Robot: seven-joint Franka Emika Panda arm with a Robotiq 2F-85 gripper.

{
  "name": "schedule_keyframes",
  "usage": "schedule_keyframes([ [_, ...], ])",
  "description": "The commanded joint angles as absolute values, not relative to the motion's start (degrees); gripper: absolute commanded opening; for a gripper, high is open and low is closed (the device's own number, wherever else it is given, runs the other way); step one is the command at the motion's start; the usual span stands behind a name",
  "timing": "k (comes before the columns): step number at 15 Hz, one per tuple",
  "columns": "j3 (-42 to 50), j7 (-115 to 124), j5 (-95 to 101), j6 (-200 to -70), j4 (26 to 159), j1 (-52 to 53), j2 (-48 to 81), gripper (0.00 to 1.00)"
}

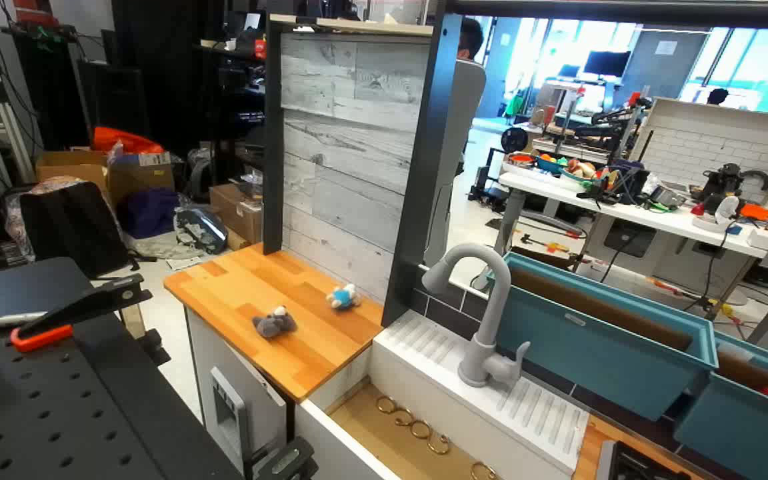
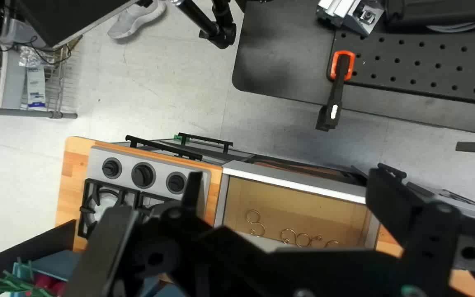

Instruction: Move the grey plush toy backwards.

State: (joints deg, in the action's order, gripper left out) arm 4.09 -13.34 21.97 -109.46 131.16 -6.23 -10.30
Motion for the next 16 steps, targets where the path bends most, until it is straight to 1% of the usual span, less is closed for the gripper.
schedule_keyframes([
  [1,4.57,-13.28,22.03,-109.34,131.03,-5.70,-10.30,1.00],
  [3,4.52,-12.66,21.59,-108.73,129.99,-5.69,-9.26,1.00],
  [6,3.22,-8.31,22.07,-106.59,126.10,-5.00,-4.39,1.00],
  [13,-1.82,8.59,21.27,-109.23,116.32,1.67,14.64,1.00],
  [16,-2.56,15.15,22.55,-113.89,113.23,5.74,23.18,1.00],
])
